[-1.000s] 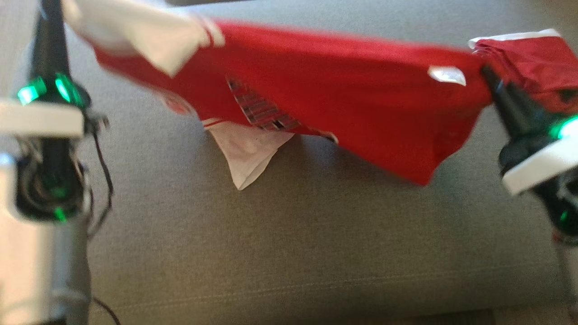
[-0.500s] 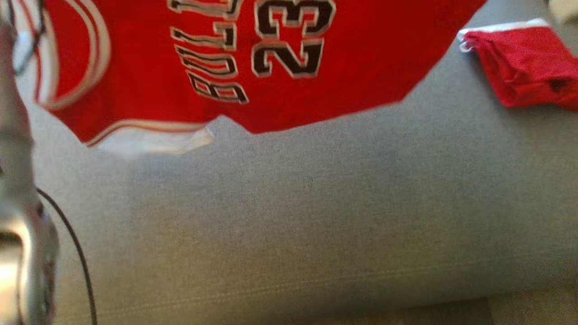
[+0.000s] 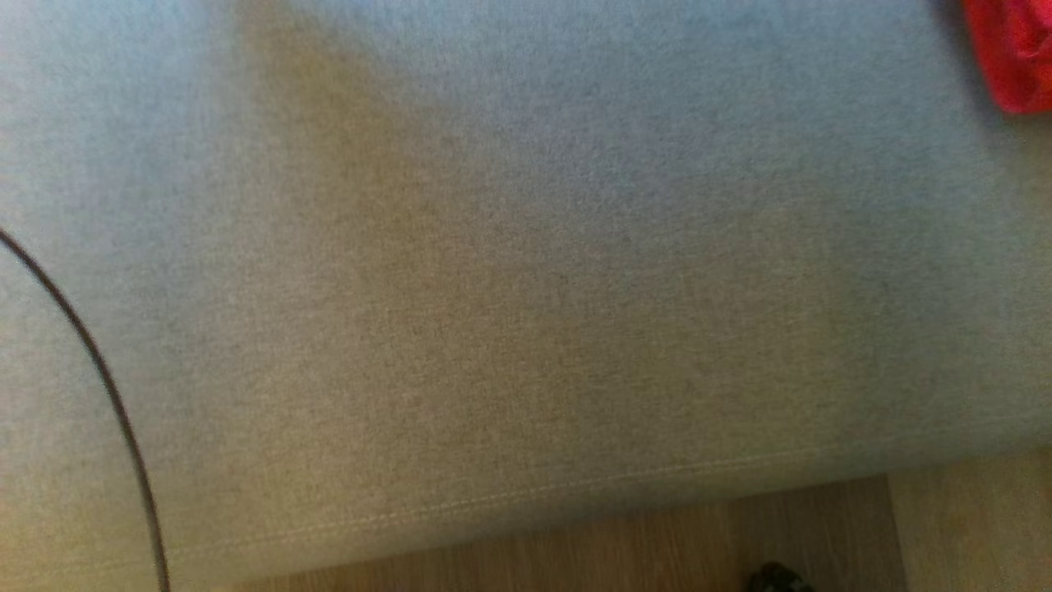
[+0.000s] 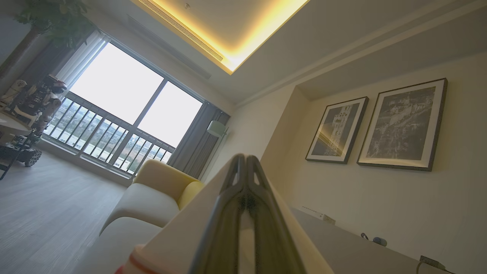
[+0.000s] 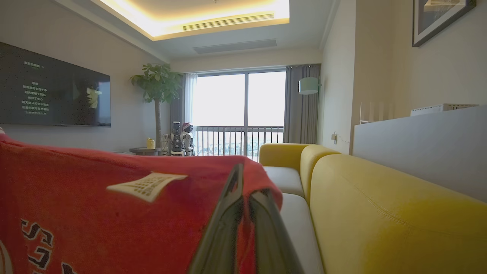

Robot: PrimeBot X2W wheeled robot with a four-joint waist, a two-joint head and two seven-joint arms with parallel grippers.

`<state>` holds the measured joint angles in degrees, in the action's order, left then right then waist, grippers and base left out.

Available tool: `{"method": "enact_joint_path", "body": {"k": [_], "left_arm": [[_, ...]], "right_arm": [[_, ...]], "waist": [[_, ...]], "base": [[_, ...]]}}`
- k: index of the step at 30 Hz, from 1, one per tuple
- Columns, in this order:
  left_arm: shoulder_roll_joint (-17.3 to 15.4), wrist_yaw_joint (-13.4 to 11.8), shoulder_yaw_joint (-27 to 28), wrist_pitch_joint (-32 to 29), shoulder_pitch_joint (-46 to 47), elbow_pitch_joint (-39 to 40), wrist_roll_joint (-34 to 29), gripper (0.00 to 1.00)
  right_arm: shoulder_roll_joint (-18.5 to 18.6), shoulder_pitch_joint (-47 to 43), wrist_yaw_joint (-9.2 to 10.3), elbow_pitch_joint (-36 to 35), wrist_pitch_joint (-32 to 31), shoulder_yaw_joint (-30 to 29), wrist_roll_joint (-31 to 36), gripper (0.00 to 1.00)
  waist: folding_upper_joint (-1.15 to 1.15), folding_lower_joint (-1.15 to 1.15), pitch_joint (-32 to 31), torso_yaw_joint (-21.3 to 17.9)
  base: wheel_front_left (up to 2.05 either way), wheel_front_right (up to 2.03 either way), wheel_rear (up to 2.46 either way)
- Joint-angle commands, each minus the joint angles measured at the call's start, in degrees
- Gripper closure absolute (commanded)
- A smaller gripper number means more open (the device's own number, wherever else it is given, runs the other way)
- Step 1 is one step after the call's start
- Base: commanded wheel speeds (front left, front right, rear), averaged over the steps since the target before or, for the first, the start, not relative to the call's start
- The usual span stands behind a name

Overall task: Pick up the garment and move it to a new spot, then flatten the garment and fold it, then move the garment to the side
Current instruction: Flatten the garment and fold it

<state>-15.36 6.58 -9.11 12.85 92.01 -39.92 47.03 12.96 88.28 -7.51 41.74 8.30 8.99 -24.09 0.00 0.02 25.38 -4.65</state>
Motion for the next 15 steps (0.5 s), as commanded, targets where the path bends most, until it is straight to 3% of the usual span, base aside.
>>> {"method": "enact_joint_path", "body": {"k": [1, 3, 9, 15], "left_arm": [[-1.74, 0.65, -0.41, 0.93, 3.06, 2.19, 0.35, 1.0], [-1.68, 0.86, -3.99, 1.67, 0.24, 6.37, 3.65, 1.0], [-5.89, 0.89, -9.6, 2.05, -17.51, 13.64, 12.68, 1.0], [-8.33, 0.9, -9.88, 2.13, -38.49, 19.94, 18.34, 1.0]], "right_arm": [[0.17, 2.89, 0.02, -0.13, 2.33, -0.05, 0.77, 1.0], [1.19, 2.43, 0.02, 2.43, 3.65, 3.54, 0.07, 1.0], [4.67, -5.74, 0.02, 8.43, 2.99, 11.34, -4.3, 1.0], [8.2, -15.35, 0.02, 10.67, 1.58, 16.74, -11.14, 1.0]], "waist": [[0.0, -0.02, 3.74, 0.93], [0.0, -0.02, 5.48, 2.14], [0.0, -0.02, 5.27, 3.98], [0.0, -0.02, 1.75, 5.12]], "base": [[0.0, 0.0, 0.0], [0.0, 0.0, 0.0], [0.0, 0.0, 0.0], [0.0, 0.0, 0.0]]}}
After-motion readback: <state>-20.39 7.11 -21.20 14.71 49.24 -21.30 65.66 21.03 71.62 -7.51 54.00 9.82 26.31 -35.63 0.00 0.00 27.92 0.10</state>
